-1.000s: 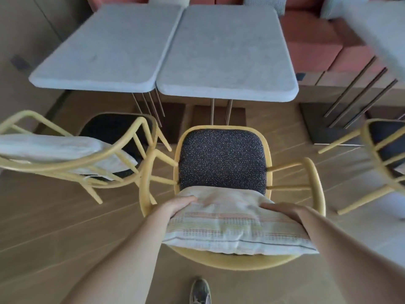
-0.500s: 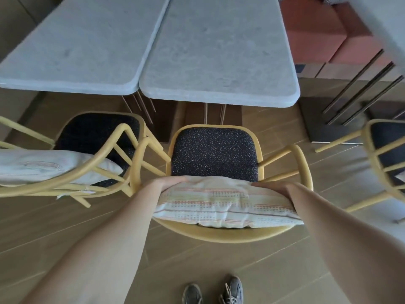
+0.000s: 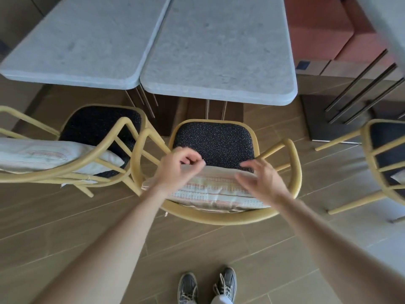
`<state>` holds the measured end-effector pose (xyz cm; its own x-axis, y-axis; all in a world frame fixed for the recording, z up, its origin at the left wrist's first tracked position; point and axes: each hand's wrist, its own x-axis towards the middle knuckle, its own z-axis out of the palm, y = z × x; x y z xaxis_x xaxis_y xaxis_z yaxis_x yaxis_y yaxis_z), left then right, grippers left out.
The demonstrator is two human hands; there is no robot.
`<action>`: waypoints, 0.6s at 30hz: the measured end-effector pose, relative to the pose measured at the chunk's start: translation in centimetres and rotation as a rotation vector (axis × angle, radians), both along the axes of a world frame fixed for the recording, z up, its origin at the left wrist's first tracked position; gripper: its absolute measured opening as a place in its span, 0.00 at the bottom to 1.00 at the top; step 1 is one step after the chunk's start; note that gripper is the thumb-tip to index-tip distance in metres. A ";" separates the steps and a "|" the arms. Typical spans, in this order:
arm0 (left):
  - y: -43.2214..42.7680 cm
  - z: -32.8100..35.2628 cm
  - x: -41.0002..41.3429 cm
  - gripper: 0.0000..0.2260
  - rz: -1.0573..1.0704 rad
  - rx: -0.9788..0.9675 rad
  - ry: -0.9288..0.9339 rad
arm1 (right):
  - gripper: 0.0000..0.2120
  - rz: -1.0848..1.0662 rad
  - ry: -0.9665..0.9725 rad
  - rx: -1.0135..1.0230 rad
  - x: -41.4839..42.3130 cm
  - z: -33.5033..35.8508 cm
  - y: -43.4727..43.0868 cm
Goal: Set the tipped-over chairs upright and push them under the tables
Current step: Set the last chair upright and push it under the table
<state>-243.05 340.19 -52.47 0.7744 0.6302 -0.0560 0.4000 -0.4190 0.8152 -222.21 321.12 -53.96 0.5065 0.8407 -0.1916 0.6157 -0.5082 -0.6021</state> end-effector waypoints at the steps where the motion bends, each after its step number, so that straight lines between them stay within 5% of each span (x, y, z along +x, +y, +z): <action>1: -2.3 0.4 -0.7 0.17 -0.096 0.105 -0.051 | 0.22 0.094 -0.113 0.146 -2.2 0.7 -1.3; 3: -6.8 0.3 -2.3 0.27 -0.304 0.249 0.022 | 0.21 0.265 -0.229 0.187 -6.1 1.4 -4.1; 6: -9.9 -1.2 -4.5 0.39 -0.497 0.439 0.458 | 0.27 0.379 -0.286 -0.109 -8.9 1.3 -6.1; 11: -8.7 -1.4 -1.9 0.18 -0.496 0.577 0.718 | 0.22 0.449 -0.308 -0.358 -9.4 1.0 -2.3; 14: -8.3 -1.4 -1.0 0.17 -0.530 0.572 0.861 | 0.21 0.509 -0.352 -0.564 -8.8 0.5 -0.5; 18: -7.6 -1.5 -1.0 0.14 -0.583 0.578 0.824 | 0.19 0.508 -0.378 -0.576 -8.4 -0.7 -0.3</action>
<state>-244.01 332.63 -53.96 0.8186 0.2861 -0.4981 0.3435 -0.9388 0.0254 -230.58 320.79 -54.70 0.2110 0.8062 -0.5528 0.9590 -0.2803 -0.0427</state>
